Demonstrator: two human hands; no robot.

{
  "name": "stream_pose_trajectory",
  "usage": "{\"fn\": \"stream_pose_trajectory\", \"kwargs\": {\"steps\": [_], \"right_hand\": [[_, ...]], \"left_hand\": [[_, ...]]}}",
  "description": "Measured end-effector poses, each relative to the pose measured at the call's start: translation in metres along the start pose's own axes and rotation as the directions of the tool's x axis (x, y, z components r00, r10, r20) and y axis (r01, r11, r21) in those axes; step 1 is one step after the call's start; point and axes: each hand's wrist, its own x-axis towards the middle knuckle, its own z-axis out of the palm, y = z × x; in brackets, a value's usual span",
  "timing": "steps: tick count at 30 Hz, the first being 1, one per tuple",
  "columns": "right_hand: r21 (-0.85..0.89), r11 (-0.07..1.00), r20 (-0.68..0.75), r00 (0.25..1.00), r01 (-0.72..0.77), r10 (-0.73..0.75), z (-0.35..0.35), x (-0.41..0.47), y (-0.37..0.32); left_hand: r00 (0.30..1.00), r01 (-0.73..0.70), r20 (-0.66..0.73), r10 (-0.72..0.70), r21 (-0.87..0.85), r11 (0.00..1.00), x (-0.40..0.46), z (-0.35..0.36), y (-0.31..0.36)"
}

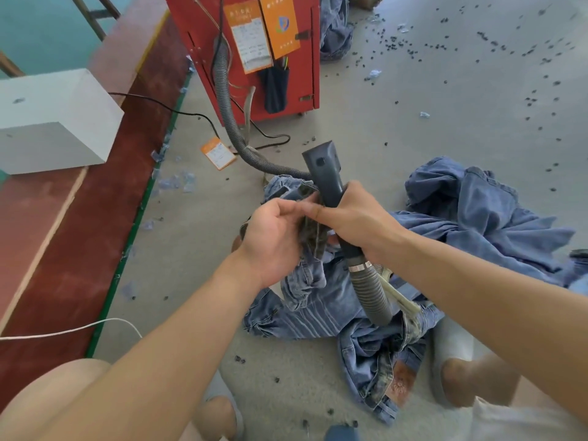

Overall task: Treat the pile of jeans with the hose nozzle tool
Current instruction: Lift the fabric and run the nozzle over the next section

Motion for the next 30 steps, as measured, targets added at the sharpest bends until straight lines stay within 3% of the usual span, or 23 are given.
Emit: {"fn": "stream_pose_trajectory", "kwargs": {"steps": [3,5,7,9,10,11,13,15,18,19,20,21,22,23,24,25,26,27,28,30], "right_hand": [[-0.090,0.995,-0.030,0.999,0.041,-0.044,0.002,0.004,-0.004],[-0.163,0.986,-0.058,0.998,0.030,-0.040,0.002,0.008,-0.003],[-0.181,0.983,-0.099,0.995,-0.018,0.000,-0.001,0.013,-0.003],[-0.118,0.991,-0.134,0.990,-0.063,0.047,-0.008,0.017,-0.005],[-0.077,0.994,-0.147,0.987,-0.083,0.071,-0.014,0.020,-0.007],[-0.025,0.995,-0.157,0.983,-0.101,0.095,-0.019,0.022,-0.010],[0.102,0.987,-0.168,0.976,-0.126,0.142,-0.032,0.025,-0.013],[0.200,0.970,-0.175,0.969,-0.139,0.175,-0.044,0.028,-0.013],[0.301,0.941,-0.151,0.966,-0.157,0.209,-0.059,0.029,-0.011],[0.332,0.928,-0.132,0.967,-0.166,0.220,-0.062,0.029,-0.010],[0.359,0.916,-0.113,0.967,-0.177,0.230,-0.065,0.028,-0.007],[0.380,0.906,-0.095,0.966,-0.187,0.239,-0.067,0.027,-0.005],[0.392,0.898,-0.074,0.966,-0.199,0.246,-0.068,0.026,-0.002],[0.397,0.893,-0.048,0.966,-0.214,0.253,-0.068,0.023,0.000],[0.400,0.887,-0.019,0.966,-0.230,0.258,-0.067,0.021,0.003],[0.400,0.884,0.007,0.965,-0.244,0.263,-0.066,0.018,0.004],[0.394,0.884,0.025,0.964,-0.254,0.265,-0.064,0.016,0.006],[0.380,0.889,0.036,0.964,-0.257,0.263,-0.062,0.013,0.006],[0.361,0.897,0.041,0.966,-0.254,0.257,-0.059,0.011,0.007],[0.324,0.915,0.055,0.970,-0.242,0.237,-0.055,0.009,0.005]], "left_hand": [[1.000,0.002,0.024,-0.002,0.028,1.000,0.001,-0.009,0.001],[0.983,-0.046,-0.165,0.077,0.183,0.982,0.007,-0.019,-0.004],[0.859,-0.019,-0.459,0.226,0.412,0.911,0.017,-0.034,-0.012],[0.701,0.177,-0.669,0.248,0.500,0.848,0.015,-0.047,-0.018],[0.703,0.266,-0.700,0.124,0.421,0.867,0.010,-0.050,-0.021],[0.754,0.355,-0.655,-0.046,0.347,0.868,0.006,-0.049,-0.023],[0.844,0.484,-0.458,-0.278,0.428,0.763,-0.004,-0.045,-0.028],[0.886,0.450,-0.368,-0.282,0.535,0.715,-0.008,-0.045,-0.034],[0.910,0.305,-0.413,-0.042,0.597,0.742,-0.007,-0.042,-0.029],[0.886,0.280,-0.456,0.086,0.674,0.684,-0.006,-0.043,-0.026],[0.825,0.263,-0.484,0.291,0.785,0.561,-0.006,-0.041,-0.024],[0.729,0.261,-0.447,0.519,0.882,0.392,-0.007,-0.039,-0.023],[0.648,0.215,-0.354,0.674,0.935,0.284,-0.008,-0.037,-0.022],[0.632,0.124,-0.290,0.719,0.953,0.275,-0.007,-0.034,-0.022],[0.681,0.042,-0.310,0.663,0.921,0.387,-0.005,-0.031,-0.024],[0.772,0.025,-0.379,0.510,0.819,0.573,-0.003,-0.025,-0.025],[0.863,0.078,-0.426,0.273,0.645,0.760,-0.001,-0.019,-0.026],[0.909,0.194,-0.417,0.014,0.451,0.871,0.000,-0.017,-0.025],[0.914,0.306,-0.360,-0.189,0.301,0.903,0.000,-0.018,-0.024],[0.908,0.386,-0.240,-0.342,0.165,0.908,-0.001,-0.017,-0.026]]}}
